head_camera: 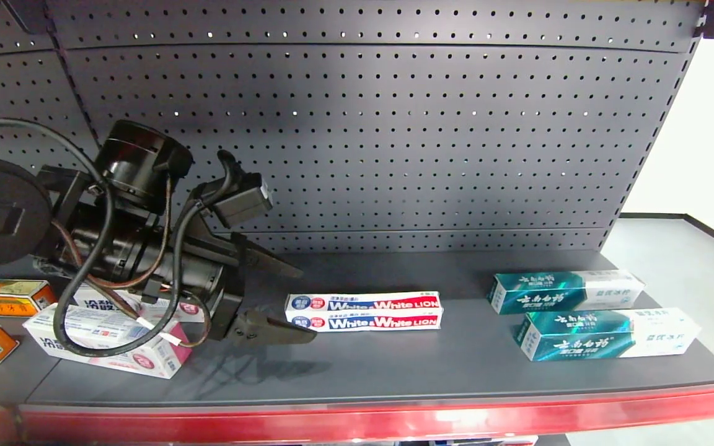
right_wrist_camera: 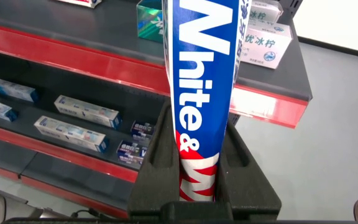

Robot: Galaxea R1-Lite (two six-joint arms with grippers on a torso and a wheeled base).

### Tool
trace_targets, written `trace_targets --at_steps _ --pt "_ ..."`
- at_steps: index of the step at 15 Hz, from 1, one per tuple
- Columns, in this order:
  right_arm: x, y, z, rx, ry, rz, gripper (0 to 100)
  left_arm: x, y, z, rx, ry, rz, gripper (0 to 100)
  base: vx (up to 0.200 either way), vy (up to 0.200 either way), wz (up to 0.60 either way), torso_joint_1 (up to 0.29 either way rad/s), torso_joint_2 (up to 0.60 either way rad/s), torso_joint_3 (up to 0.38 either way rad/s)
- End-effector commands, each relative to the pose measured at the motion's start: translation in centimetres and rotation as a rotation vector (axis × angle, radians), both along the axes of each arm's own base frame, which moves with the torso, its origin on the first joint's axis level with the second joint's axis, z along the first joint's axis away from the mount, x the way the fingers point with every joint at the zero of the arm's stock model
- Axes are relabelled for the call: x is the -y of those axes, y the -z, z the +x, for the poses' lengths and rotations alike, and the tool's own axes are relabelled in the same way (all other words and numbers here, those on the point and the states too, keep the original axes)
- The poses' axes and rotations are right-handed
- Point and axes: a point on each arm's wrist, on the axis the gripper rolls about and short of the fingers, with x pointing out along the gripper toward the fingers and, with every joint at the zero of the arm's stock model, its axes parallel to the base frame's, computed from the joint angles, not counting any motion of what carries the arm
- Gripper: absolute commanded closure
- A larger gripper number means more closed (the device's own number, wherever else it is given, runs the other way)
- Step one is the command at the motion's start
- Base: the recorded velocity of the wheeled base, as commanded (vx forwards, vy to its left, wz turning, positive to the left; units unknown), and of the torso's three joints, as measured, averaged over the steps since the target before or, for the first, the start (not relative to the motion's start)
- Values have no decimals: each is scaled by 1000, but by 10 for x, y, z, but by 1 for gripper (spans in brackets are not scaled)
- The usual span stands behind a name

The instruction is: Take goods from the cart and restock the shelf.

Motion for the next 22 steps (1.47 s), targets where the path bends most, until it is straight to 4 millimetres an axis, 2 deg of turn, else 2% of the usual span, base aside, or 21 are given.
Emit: trace_targets --at_steps 1,4,8,14,16,22 --pt "0 1 0 -3 -1 -1 100 1 -6 -2 2 5 0 0 0 0 0 0 0 0" --pt "0 1 0 -3 -3 -1 100 2 -5 2 32 27 14 0 0 0 0 0 0 0" --pt "0 2 1 -10 -4 -2 100 -2 10 18 55 11 66 0 0 0 0 0 0 0" --pt "0 6 1 -18 -4 -4 100 2 20 32 60 10 65 0 0 0 0 0 0 0" --pt "0 6 1 -18 -4 -4 100 5 20 43 73 -5 80 0 0 0 0 0 0 0" --pt "0 8 1 -21 -4 -5 100 12 34 59 41 5 92 0 0 0 0 0 0 0"
